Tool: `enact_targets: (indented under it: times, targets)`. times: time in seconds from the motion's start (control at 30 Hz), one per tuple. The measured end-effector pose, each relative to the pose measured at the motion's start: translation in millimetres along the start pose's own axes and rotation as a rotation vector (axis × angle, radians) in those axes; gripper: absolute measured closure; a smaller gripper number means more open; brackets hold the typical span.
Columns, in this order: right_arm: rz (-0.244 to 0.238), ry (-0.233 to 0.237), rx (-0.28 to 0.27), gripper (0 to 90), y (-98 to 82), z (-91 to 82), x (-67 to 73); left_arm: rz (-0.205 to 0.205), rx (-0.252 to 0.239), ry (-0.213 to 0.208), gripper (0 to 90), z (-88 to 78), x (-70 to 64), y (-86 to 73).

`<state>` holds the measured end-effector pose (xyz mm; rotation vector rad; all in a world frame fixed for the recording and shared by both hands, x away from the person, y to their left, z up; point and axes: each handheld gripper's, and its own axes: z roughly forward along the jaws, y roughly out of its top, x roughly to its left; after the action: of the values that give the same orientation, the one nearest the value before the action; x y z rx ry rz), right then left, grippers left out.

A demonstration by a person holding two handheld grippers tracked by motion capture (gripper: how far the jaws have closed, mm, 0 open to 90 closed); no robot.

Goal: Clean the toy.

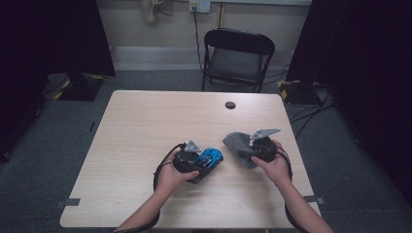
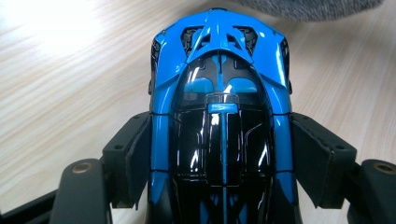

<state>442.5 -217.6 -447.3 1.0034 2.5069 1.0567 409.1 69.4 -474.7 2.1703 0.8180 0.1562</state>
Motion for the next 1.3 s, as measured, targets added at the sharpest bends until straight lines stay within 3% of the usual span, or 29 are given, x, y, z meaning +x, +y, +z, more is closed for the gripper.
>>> enact_targets:
  times: [0.53, 1.3]
  targets:
    - [0.011, -0.001, -0.003, 68.1, -3.3, -2.9, -3.6, 0.077, 0.038, 0.015, 28.1, 20.8, -13.3, 7.0]
    - [0.018, 0.019, 0.000, 68.0, -6.9, 5.5, 0.5, 0.106, 0.045, 0.022, 27.0, 22.8, -15.9, 4.0]
